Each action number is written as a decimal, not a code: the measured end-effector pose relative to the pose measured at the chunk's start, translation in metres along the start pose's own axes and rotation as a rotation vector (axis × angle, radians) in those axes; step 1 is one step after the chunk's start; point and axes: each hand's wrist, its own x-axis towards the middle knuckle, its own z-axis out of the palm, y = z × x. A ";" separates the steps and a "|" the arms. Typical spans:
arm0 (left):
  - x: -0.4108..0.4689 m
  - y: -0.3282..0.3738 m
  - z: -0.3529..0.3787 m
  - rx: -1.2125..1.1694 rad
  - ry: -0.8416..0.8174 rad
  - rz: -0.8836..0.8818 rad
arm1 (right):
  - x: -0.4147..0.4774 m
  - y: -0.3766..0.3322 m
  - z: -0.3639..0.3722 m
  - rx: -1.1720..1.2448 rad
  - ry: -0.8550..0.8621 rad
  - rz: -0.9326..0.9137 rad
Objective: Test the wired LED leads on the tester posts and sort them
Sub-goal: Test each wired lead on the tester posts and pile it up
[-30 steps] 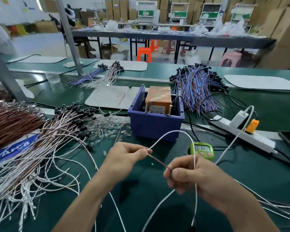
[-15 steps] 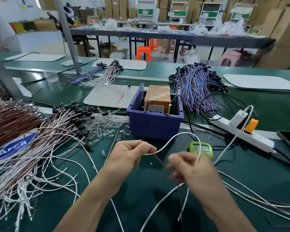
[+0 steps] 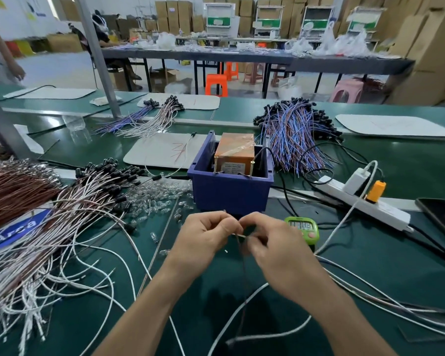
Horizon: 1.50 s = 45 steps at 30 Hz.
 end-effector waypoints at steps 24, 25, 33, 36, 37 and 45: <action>-0.007 -0.032 0.009 0.051 0.247 -0.087 | -0.002 0.045 0.029 0.478 -0.016 0.152; -0.007 -0.032 0.008 0.063 0.253 -0.091 | -0.002 0.046 0.029 0.480 -0.010 0.154; -0.006 -0.022 0.008 -0.040 0.346 -0.103 | 0.000 0.048 0.020 0.602 -0.002 0.214; -0.011 -0.017 0.017 -0.085 0.128 -0.112 | -0.001 0.046 0.019 0.581 0.016 0.183; -0.013 -0.017 0.020 -0.090 0.066 -0.112 | -0.001 0.045 0.019 0.584 0.014 0.169; -0.011 -0.010 0.018 -0.246 0.146 -0.087 | -0.004 0.033 0.014 0.684 -0.031 0.120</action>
